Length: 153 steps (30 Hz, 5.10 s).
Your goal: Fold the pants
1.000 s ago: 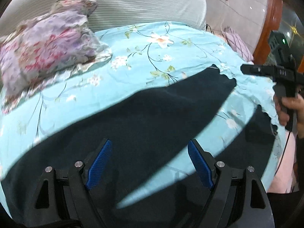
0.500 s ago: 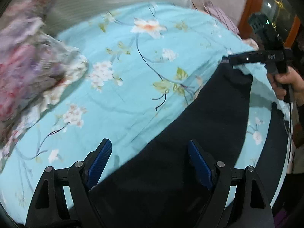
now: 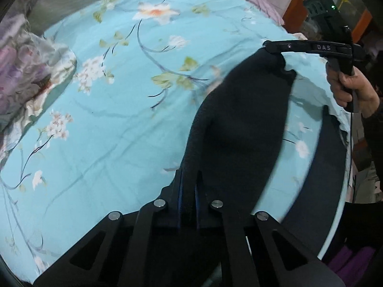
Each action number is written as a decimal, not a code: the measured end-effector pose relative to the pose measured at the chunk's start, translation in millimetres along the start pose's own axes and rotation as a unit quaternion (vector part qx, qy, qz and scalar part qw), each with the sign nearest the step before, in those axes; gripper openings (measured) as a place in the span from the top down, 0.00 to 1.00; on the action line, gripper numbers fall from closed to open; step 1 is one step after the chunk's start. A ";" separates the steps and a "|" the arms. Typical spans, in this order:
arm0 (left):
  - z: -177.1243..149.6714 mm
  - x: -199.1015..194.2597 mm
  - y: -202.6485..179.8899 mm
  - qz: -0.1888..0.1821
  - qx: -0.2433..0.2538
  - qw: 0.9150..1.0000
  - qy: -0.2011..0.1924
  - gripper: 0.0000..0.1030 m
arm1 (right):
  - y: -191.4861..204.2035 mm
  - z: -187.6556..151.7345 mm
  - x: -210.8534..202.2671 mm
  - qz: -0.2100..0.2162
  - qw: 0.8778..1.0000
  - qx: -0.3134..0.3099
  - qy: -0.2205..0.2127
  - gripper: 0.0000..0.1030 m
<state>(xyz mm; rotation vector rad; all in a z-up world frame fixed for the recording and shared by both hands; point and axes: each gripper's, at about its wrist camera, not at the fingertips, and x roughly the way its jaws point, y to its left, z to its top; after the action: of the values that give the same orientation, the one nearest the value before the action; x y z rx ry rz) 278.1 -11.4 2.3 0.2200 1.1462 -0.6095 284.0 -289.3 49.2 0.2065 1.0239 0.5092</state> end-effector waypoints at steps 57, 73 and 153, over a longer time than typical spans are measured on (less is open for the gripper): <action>-151.2 -35.5 -150.9 -0.048 -0.028 0.996 -0.063 0.61 | 51.2 -236.1 -145.1 -0.059 0.992 0.001 -0.114 0.51; -217.1 -113.4 -74.1 0.010 -0.162 0.976 -0.143 0.55 | 163.2 -211.6 -87.8 0.078 0.991 -0.047 -0.094 0.42; -394.1 -230.0 85.0 0.084 -0.302 0.924 -0.220 0.97 | 375.0 -211.0 51.1 0.261 0.927 -0.256 0.084 0.94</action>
<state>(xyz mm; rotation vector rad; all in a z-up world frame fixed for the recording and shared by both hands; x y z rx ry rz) -46.4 318.8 35.3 -0.3344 0.8167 -0.1184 9.4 45.9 50.3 -0.0381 0.9620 1.2781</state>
